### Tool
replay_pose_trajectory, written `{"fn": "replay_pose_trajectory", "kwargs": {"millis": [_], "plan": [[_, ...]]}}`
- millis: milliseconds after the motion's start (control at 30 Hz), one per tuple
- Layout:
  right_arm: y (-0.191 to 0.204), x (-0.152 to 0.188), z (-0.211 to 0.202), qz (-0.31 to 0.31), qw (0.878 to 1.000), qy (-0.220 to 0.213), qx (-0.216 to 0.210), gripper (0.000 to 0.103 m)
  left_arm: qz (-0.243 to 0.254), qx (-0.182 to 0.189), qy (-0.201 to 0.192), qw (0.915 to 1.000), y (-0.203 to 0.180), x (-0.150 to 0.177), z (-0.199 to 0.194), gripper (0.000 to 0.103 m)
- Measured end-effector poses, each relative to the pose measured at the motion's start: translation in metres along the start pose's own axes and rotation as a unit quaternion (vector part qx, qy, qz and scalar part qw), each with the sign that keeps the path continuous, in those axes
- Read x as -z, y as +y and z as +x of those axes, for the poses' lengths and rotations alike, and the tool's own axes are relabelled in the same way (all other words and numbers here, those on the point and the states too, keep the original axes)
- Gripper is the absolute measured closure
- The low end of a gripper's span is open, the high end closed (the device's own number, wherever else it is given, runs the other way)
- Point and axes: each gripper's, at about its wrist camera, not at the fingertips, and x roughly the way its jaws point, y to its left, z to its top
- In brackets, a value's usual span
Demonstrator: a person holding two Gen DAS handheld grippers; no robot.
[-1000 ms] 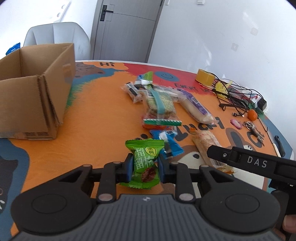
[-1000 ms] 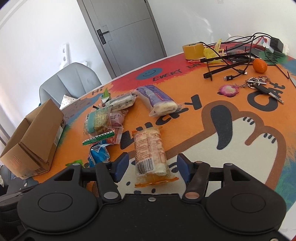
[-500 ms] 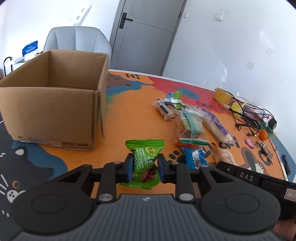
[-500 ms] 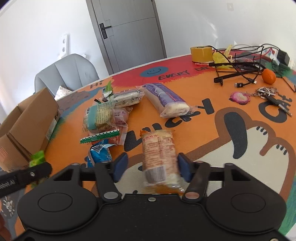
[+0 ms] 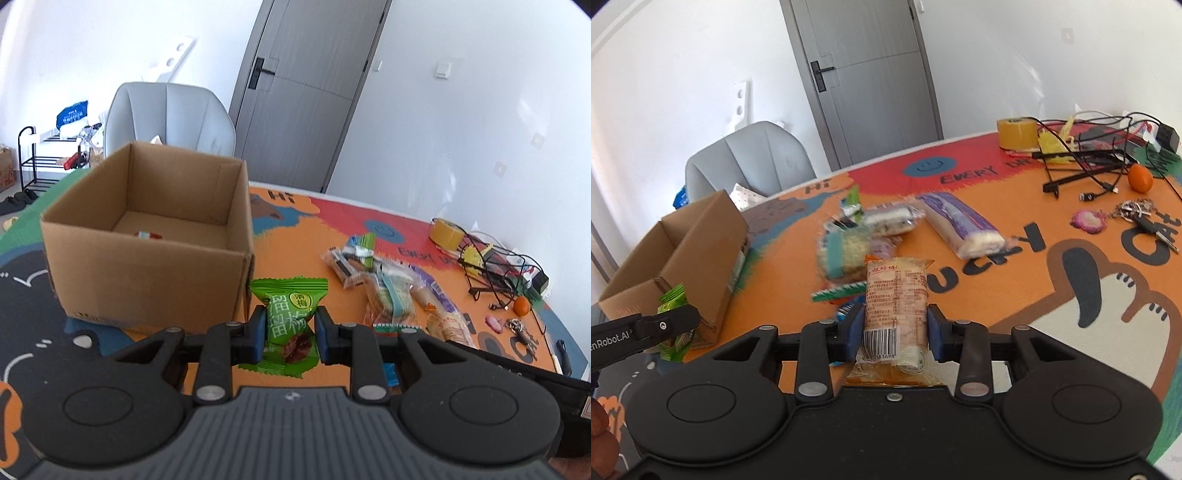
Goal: Organize snacks
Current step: 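Carry both snacks over the cardboard box and open both tools to release them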
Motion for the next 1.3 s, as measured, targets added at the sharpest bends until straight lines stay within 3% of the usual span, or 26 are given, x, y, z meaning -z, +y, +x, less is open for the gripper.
{"fn": "replay_pose_trajectory", "kwargs": {"millis": [500, 867, 1300], "plan": [[0.052, -0.025, -0.011, -0.031, 0.997, -0.042, -0.057, 0.066, -0.01, -0.027, -0.056, 0.998, 0.025, -0.031, -0.026, 0.077], [0.086, -0.039, 0.0, -0.054, 0.993, -0.049, -0.095, 0.066, -0.018, -0.061, -0.09, 0.994, 0.055, -0.056, -0.033, 0.077], [0.134, -0.05, 0.026, -0.077, 0.987, -0.041, -0.136, 0.066, -0.04, -0.087, -0.076, 0.9925, 0.093, -0.075, -0.009, 0.077]]}}
